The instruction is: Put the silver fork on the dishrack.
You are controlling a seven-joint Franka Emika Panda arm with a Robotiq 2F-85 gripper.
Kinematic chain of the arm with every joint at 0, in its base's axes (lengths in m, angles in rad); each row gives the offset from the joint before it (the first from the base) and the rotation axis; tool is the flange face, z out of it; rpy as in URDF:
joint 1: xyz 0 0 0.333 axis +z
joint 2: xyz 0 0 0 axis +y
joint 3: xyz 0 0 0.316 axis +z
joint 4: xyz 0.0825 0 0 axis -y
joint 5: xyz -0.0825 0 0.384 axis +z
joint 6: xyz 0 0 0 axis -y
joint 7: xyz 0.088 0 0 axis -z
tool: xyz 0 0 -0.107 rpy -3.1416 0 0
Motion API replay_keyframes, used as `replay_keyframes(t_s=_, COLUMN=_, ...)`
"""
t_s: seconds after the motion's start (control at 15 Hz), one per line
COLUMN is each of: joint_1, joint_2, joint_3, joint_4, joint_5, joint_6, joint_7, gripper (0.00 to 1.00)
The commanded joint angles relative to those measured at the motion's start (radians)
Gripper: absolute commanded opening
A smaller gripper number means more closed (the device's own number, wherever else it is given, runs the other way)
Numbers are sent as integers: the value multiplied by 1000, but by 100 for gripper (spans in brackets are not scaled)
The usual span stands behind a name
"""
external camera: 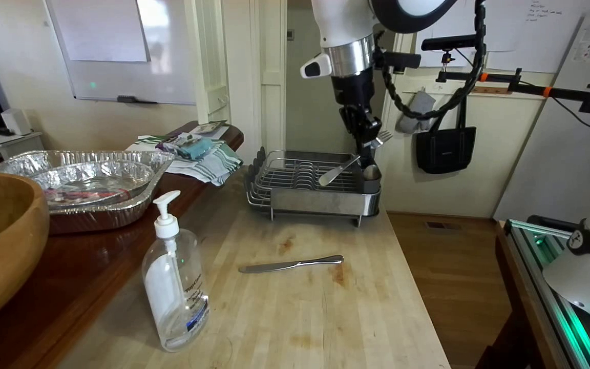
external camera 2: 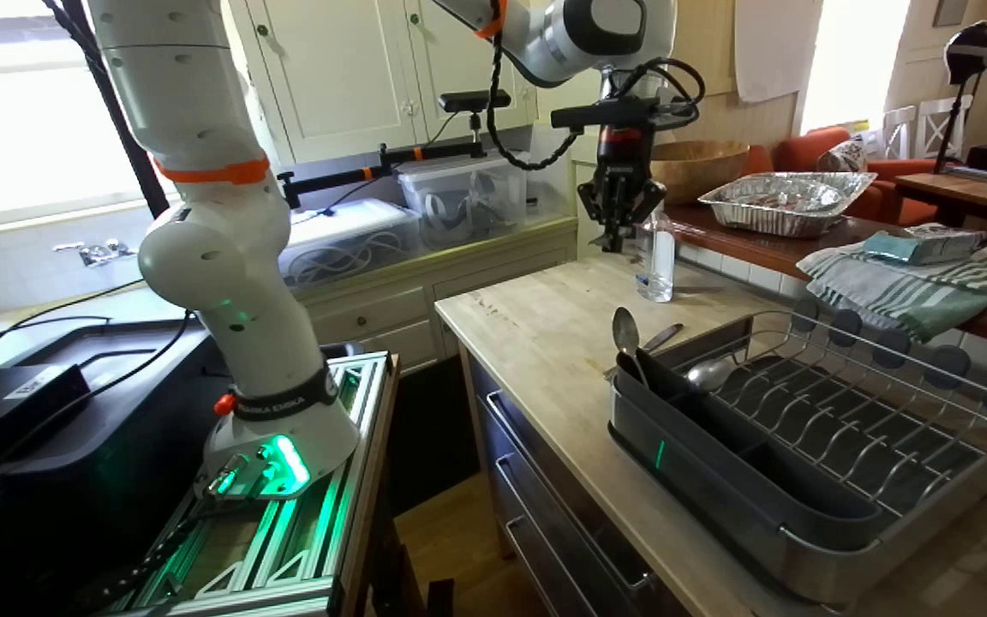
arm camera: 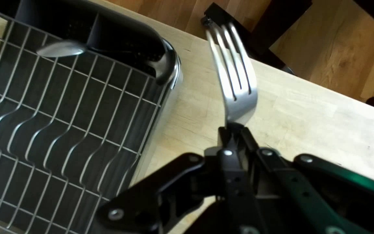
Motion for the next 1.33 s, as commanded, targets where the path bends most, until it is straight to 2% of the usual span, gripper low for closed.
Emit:
replay_keyframes(t_s=0.0, joint_1=0, joint_2=-68, joint_3=-4, joint_4=-21, joint_5=-55, joint_6=-65, joint_7=15, gripper=2)
replay_keyframes(t_s=0.33, joint_1=-5, joint_2=-141, joint_3=-15, joint_4=-42, joint_5=-125, joint_6=-120, joint_7=26, gripper=2)
replay_keyframes(t_s=0.6, joint_1=-17, joint_2=-191, joint_3=-33, joint_4=-70, joint_5=-174, joint_6=-106, joint_7=27, gripper=2)
replay_keyframes(t_s=1.27, joint_1=-74, joint_2=-270, joint_3=-112, joint_4=-153, joint_5=-184, joint_6=-86, joint_7=24, gripper=2)
